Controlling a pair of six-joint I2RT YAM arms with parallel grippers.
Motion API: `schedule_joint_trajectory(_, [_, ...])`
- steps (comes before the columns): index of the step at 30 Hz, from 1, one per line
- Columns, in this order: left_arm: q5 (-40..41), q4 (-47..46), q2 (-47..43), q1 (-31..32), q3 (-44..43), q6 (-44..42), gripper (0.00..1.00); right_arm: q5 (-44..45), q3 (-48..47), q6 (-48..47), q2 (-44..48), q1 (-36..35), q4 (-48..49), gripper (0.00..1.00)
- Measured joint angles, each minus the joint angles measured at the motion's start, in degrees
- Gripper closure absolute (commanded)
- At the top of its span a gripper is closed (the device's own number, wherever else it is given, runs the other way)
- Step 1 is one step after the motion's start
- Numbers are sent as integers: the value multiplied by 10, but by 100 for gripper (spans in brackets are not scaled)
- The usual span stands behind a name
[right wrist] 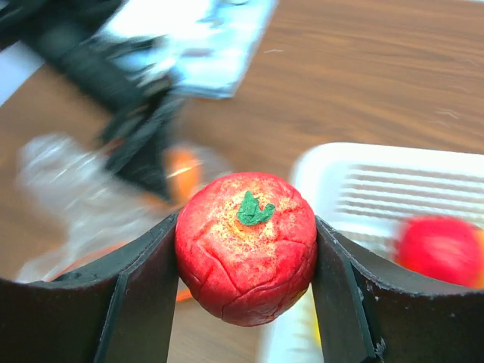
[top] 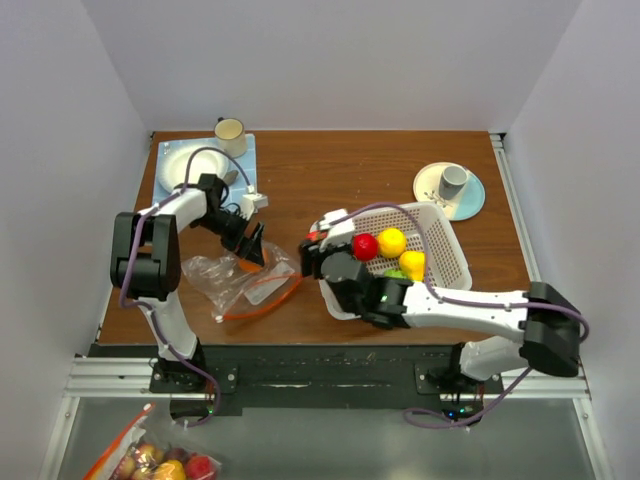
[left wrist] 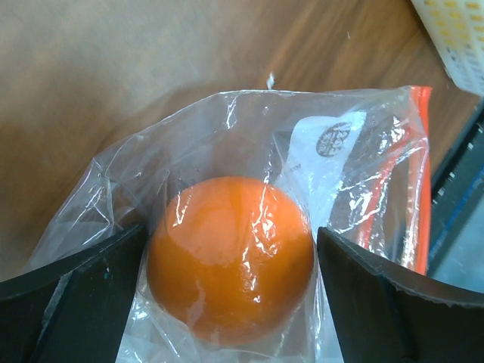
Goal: Open the zip-top bag and remove the fake food
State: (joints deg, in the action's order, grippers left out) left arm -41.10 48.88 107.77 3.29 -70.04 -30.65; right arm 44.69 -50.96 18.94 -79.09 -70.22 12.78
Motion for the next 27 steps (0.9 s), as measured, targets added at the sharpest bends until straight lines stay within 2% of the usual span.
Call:
schedule_joint_trajectory(2, [1, 22, -2, -1, 0, -1, 0, 36, 1, 31, 28, 33, -52, 100])
schedule_joint_trajectory(3, [2, 32, -2, -1, 0, -2, 0, 55, 3, 45, 36, 53, -76, 93])
schedule_joint_trajectory(4, [2, 44, -3, -1, 0, -4, 0, 69, 5, 57, 39, 72, -99, 65])
schedule_joint_trajectory(6, [-2, 70, -4, -3, -4, -6, 0, 85, 5, 72, 33, 101, -138, 46])
schedule_joint_trajectory(7, [-5, 85, -5, -4, -10, -7, 0, 88, 5, 78, 25, 112, -158, 18])
schedule_joint_trajectory(8, [-10, 97, -5, -5, -17, -8, 0, 90, 4, 83, 14, 119, -176, 7])
schedule_joint_trajectory(9, [-17, 112, -5, -7, -30, -11, 0, 91, 2, 89, 3, 122, -190, 1])
schedule_joint_trajectory(16, [-61, 166, -5, -36, -86, -41, 0, 83, -6, 94, -32, 120, -245, 2])
schedule_joint_trajectory(21, [-44, 169, -9, -96, -76, -55, 0, 84, -38, 64, -28, 87, -258, 13])
schedule_joint_trajectory(24, [-27, 162, -19, -123, -61, -57, 0, 90, -94, 47, -51, 18, -275, 29])
schedule_joint_trajectory(25, [-26, 163, -20, -127, -58, -57, 0, 92, -111, 42, -61, -10, -272, 53])
schedule_joint_trajectory(27, [-28, 163, -20, -126, -56, -59, 0, 86, -127, 27, -79, -73, -248, 82])
